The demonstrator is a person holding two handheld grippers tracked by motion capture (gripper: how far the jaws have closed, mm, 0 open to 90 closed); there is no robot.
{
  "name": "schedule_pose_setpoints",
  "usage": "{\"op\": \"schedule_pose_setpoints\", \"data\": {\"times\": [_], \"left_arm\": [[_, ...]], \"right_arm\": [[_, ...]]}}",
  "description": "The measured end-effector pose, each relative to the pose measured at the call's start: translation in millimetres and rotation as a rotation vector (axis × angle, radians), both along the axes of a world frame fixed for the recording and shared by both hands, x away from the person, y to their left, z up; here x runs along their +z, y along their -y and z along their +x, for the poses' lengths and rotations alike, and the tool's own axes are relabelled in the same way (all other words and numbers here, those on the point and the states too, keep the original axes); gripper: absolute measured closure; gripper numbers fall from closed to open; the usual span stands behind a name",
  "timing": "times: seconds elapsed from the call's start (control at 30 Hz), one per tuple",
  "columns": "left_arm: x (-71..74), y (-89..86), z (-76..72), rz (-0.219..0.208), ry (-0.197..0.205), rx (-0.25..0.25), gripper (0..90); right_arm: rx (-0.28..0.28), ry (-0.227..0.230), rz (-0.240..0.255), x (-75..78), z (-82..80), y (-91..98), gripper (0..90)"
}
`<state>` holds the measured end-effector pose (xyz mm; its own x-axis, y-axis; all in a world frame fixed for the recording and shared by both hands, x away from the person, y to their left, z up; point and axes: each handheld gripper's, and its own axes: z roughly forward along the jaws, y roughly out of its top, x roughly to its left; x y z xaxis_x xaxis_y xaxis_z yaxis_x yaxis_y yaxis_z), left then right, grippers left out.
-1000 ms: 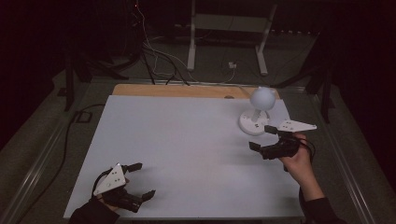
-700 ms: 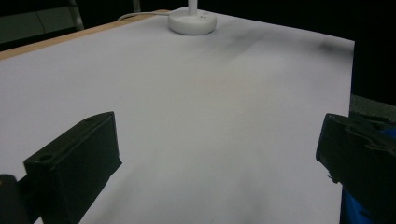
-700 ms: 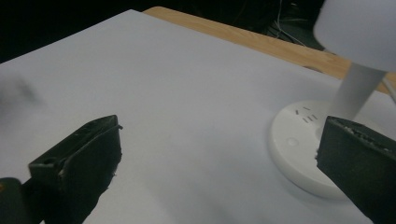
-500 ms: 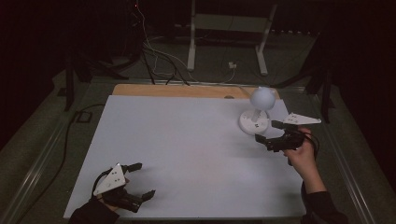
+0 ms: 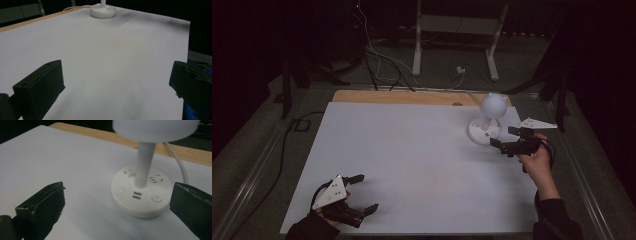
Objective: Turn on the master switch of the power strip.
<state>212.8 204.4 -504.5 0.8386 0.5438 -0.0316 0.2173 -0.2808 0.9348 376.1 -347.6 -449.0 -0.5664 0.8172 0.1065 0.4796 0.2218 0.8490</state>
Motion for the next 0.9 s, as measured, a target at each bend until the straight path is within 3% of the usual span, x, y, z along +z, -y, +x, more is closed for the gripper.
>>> {"op": "schedule_pose_setpoints", "data": {"times": [0.6,0.9], "left_arm": [[-0.2,-0.1,0.1,-0.001,-0.003,0.002,0.0],[-0.2,-0.4,0.2,-0.003,-0.001,0.002,0.0]], "right_arm": [[-0.085,-0.008,-0.032,-20.8,23.6,8.8,0.0],[-0.171,-0.013,-0.042,-28.6,38.0,8.5,0.0]]}}
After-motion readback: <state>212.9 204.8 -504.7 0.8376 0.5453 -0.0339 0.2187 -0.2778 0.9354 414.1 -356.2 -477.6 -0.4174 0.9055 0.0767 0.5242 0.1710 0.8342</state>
